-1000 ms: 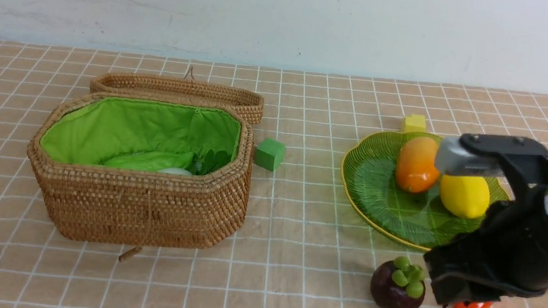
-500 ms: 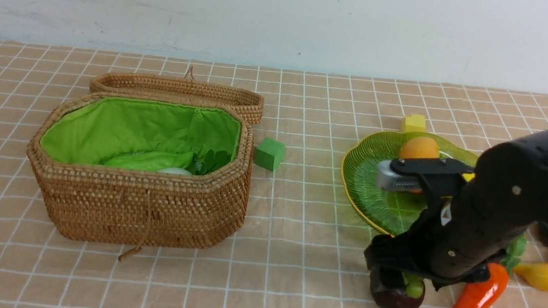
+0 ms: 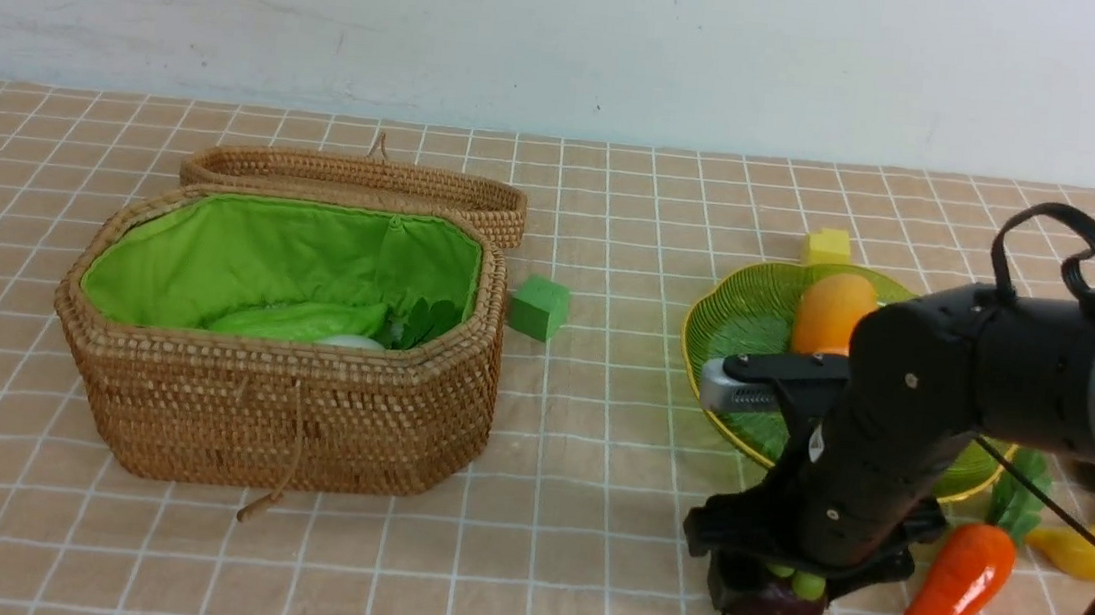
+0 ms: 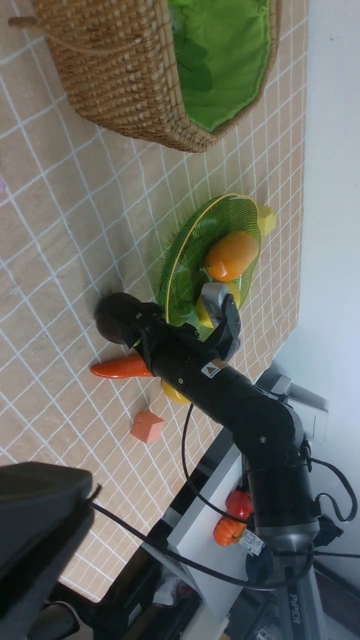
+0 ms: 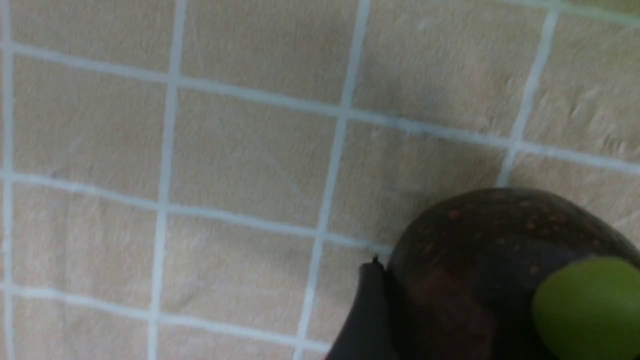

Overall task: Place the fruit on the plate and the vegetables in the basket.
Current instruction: Use the right arm to grab a mangosteen and put it into the right plate

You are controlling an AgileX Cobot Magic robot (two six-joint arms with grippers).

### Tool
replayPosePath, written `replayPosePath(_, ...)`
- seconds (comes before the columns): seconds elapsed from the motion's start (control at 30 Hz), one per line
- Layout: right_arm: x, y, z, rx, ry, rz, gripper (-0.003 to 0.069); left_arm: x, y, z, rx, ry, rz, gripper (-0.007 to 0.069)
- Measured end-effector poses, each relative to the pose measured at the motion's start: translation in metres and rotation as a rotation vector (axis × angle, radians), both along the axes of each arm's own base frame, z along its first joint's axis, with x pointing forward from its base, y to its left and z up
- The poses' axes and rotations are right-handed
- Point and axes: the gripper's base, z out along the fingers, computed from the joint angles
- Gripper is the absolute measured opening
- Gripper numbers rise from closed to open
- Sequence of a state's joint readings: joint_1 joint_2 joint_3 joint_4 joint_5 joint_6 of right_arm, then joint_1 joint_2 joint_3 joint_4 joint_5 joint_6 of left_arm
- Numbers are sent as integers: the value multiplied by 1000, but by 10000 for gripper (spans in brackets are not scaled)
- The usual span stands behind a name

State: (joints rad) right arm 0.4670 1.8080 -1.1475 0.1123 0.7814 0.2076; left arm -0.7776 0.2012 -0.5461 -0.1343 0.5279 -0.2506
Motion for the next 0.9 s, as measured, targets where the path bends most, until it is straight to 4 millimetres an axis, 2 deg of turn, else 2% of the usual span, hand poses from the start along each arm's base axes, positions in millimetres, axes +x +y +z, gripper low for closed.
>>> replayPosePath(0.17,-2,2,42,85,-83,-7,582,0,0,4,-3,-62,-1,-13)
replayPosePath(0.2,5,-1,65,123,-189,-20,582,1,0,7,-8,-101,1,-13)
replayPosePath(0.23,7,-2,69,125,-211,-20,582,1,0,7,-8,-109,1,-13)
replayPosePath(0.27,18,-8,81,130,-322,-27,582,1,0,9,-11,-136,4,-13)
replayPosePath(0.33,34,-19,90,123,-461,-38,582,1,0,10,-11,-160,6,-13)
replayPosePath(0.4,54,-29,84,96,-564,-41,582,1,0,11,-9,-168,7,-13)
replayPosePath(0.43,57,-30,82,92,-574,-41,582,1,0,11,-10,-167,6,-13)
replayPosePath(0.53,72,-32,57,74,-571,-44,582,1,0,11,-16,-157,0,-13)
replayPosePath(0.6,75,-31,48,68,-554,-42,609,0,0,11,-19,-154,-1,-13)
replayPosePath(0.63,75,-31,44,64,-543,-42,647,0,0,11,-18,-154,-2,-13)
replayPosePath(0.77,73,-32,47,61,-537,-42,678,0,0,11,-19,-153,-2,-13)
replayPosePath(0.9,63,-36,71,65,-554,-47,655,0,0,11,-19,-153,-2,-13)
